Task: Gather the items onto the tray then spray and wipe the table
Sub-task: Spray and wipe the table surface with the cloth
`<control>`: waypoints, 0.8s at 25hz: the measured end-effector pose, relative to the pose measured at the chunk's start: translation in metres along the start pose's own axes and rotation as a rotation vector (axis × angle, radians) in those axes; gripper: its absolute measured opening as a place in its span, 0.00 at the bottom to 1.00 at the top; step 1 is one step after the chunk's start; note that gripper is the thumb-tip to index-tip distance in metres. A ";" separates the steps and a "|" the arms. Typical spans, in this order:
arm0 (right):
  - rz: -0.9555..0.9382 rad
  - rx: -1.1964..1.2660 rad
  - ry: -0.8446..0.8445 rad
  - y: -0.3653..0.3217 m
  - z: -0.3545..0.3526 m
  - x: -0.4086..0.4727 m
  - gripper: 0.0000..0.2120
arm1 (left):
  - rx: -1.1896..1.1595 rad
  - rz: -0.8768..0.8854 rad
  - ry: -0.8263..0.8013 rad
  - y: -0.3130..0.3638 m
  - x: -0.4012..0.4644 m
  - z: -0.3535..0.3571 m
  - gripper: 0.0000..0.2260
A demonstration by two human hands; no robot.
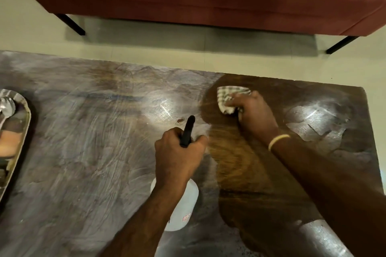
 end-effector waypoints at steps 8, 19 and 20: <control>-0.186 0.024 -0.074 -0.094 0.027 -0.010 0.15 | 0.119 0.142 -0.009 -0.007 -0.012 -0.015 0.13; -0.179 0.010 -0.107 -0.103 0.034 -0.026 0.14 | 0.128 -0.009 -0.080 -0.008 -0.007 -0.028 0.13; -0.242 0.006 -0.153 -0.097 0.038 -0.062 0.15 | 0.126 -0.027 -0.097 -0.009 -0.008 -0.032 0.12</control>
Point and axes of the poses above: each hand's wrist, its own x-axis towards the middle knuckle, its own z-axis out of the palm, y = z × x, the point moved 2 cm from there along x, towards the middle knuckle, and after that the axes turned 8 degrees about -y, right-handed, at the moved point
